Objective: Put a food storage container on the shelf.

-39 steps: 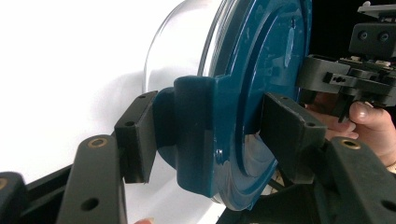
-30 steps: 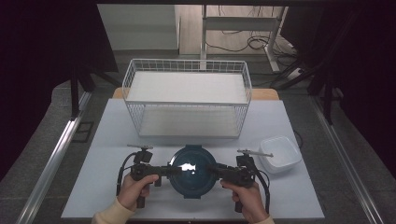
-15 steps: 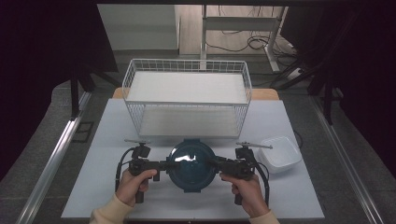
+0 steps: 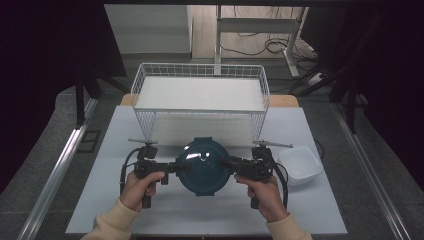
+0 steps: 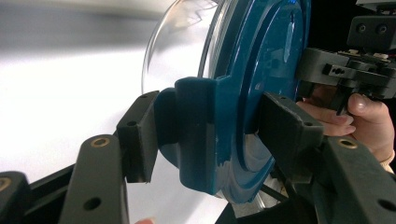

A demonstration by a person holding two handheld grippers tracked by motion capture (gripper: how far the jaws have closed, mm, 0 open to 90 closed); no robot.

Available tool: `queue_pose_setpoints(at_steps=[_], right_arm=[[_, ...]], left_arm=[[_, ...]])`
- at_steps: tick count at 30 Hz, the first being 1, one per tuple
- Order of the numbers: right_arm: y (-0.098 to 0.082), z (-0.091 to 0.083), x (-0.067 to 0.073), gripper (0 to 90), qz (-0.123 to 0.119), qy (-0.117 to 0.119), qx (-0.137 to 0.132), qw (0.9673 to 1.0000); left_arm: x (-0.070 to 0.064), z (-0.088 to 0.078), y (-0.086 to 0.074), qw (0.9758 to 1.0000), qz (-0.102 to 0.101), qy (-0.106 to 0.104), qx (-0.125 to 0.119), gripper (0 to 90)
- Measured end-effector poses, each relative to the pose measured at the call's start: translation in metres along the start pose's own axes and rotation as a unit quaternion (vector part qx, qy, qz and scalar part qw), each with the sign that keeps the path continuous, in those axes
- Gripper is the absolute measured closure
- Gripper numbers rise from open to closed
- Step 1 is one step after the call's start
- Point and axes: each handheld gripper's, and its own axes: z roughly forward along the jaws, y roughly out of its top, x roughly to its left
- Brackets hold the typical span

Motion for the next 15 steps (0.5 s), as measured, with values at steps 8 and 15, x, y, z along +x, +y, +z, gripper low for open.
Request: queue_pose_setpoints(at_steps=[8, 15], right_arm=[[0.022, -0.005, 0.011, 41.7, -0.012, 0.007, -0.012, 0.9998], [0.042, -0.011, 0.024, 41.6, -0.030, 0.009, -0.025, 0.9992]], left_arm=[[-0.016, -0.013, 0.022, 0.9997, 0.021, 0.008, -0.008, 40.4], [-0.028, -0.024, 0.039, 0.9991, 0.035, 0.007, -0.021, 40.4]])
